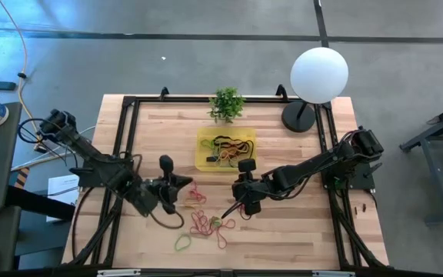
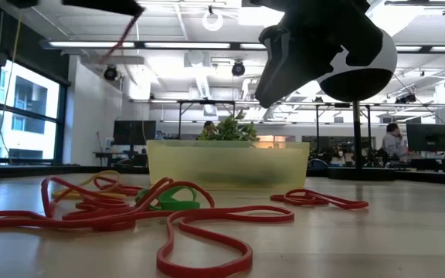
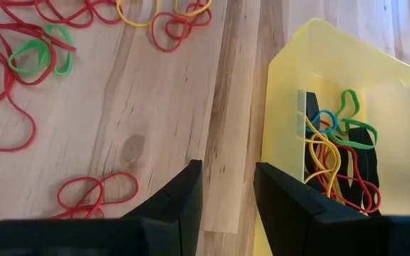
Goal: Pick and place rubber bands into bin
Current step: Put the red rubber band into the yellow bin
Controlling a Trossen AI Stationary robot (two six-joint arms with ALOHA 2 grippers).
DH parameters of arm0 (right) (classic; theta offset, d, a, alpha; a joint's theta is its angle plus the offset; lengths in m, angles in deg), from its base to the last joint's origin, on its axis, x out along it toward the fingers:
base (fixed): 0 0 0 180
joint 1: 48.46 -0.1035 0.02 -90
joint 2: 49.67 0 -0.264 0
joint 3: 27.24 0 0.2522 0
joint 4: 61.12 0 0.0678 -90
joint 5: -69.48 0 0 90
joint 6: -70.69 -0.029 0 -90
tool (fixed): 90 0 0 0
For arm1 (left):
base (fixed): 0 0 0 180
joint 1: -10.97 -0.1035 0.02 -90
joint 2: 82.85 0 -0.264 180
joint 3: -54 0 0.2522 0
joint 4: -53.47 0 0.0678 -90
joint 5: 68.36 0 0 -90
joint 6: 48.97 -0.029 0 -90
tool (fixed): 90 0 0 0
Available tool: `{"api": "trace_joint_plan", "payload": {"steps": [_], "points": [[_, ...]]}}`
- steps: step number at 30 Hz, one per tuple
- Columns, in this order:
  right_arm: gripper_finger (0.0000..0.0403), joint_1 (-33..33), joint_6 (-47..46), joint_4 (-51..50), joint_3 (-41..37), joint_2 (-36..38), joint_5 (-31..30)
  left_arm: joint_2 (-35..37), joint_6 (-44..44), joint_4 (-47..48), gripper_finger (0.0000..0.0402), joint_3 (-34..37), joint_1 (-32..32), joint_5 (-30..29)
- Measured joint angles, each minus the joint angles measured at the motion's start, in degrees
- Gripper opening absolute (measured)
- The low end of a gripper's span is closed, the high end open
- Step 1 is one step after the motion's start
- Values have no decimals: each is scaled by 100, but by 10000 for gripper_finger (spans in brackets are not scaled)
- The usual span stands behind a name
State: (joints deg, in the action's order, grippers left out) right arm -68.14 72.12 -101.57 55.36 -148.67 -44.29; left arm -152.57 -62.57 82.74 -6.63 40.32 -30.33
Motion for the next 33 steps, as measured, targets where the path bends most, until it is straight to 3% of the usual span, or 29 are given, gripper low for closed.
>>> {"api": "trace_joint_plan", "payload": {"steps": [9, 19, 25, 29, 33], "points": [[118, -188, -78, 38, -2, 2, 2, 79, -1618, -869, 0, -4, -1782, 1635], [118, -562, -316, 37, -2, 2, -114, -222, -1940, -1040, 0, 1, -4008, 4069], [118, -748, -555, 92, -2, 2, -186, -805, -1959, -1280, 0, -4, -4524, 5038], [119, -818, -994, 73, -2, 2, -152, -1131, -1958, -1293, 10, -2, -4598, 5157], [119, -813, -1593, -57, -2, 1, 157, -1291, -2053, -1285, 44, -2, -4588, 5159]]}}
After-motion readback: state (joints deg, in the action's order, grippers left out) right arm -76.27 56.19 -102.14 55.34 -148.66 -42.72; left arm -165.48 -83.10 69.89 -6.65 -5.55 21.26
